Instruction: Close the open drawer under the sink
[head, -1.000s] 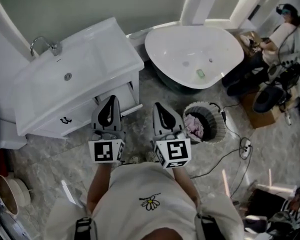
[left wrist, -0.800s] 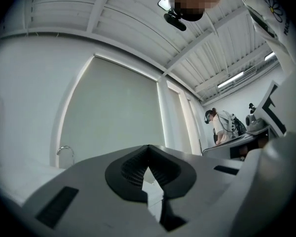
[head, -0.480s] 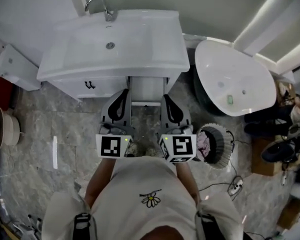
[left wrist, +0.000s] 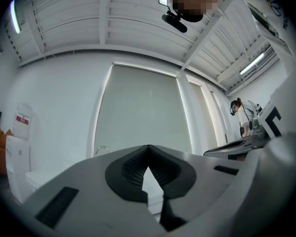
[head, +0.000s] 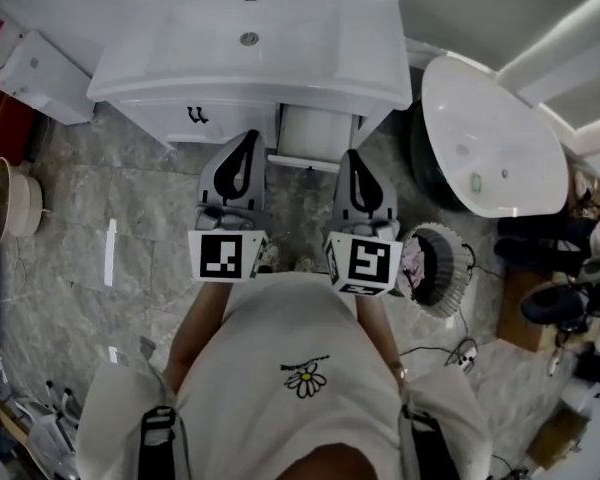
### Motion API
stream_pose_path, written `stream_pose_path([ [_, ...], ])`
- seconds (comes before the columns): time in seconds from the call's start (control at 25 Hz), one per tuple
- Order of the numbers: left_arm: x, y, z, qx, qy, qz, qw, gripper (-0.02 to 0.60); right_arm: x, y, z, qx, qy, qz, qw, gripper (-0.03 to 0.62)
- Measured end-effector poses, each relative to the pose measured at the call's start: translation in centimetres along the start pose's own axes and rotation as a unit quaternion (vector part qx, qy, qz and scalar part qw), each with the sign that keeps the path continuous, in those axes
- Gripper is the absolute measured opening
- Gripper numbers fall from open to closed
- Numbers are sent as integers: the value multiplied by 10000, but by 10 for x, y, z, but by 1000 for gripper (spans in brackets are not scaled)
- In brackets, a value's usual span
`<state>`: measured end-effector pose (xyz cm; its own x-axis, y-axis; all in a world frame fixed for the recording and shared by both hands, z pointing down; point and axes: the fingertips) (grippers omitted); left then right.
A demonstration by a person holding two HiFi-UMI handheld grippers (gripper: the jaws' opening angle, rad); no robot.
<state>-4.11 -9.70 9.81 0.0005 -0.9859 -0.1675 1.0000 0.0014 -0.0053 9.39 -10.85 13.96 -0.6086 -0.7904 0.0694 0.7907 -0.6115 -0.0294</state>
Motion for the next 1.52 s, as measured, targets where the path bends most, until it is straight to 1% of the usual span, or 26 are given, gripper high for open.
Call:
stream_pose_path([
  [0.16, 3, 2, 2, -11, -12, 79, 10000, 21, -4, 0, 2, 178, 54, 21, 9998, 29],
  [0.32, 18, 12, 8, 117, 62, 310, 9994, 21, 6, 2, 3, -38, -34, -81, 10000, 31],
  [0.4, 26, 12, 19, 130, -12, 332, 9994, 21, 13, 2, 7, -95, -11, -105, 9999, 31],
  [0.52, 32, 7, 49, 152, -78, 294, 9994, 21, 24, 5, 24, 48, 121, -48, 9999, 31],
  [0.6, 37, 3, 79, 136, -135, 233, 9995, 21, 32, 11, 48, 151, 73, 19, 9999, 31],
  [0.68, 43, -2, 111, 122, -194, 172, 9996, 21, 43, 20, 76, 229, 31, 195, 9995, 31],
  [0.8, 53, -9, 157, 68, -242, 80, 9997, 21, 59, 33, 113, 225, 92, 494, 9985, 31],
  [0.88, 55, -14, 182, 67, -217, 15, 9997, 21, 67, 37, 139, 241, 80, 575, 9980, 31],
  [1.04, 51, -21, 233, 24, -259, -116, 9996, 21, 76, 35, 194, 261, 12, 570, 9980, 31],
  [1.24, 38, -22, 289, 27, -393, -98, 9992, 21, 78, 27, 263, 439, -206, 588, 9971, 31],
  [1.4, 22, -18, 323, -18, -606, -74, 9981, 21, 72, 15, 310, 691, -436, 553, 9951, 31],
  [1.52, 14, -14, 340, -42, -730, -39, 9973, 21, 67, 7, 340, 753, -668, 545, 9934, 31],
])
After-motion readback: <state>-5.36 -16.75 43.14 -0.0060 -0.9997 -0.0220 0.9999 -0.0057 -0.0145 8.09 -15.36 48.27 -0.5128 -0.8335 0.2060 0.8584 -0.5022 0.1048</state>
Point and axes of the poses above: the fingertips, and each gripper's own axes: x forward along the fingers, y to its right, z out of its underside, and after that the axes turned 13 degrees about -z, right-handed
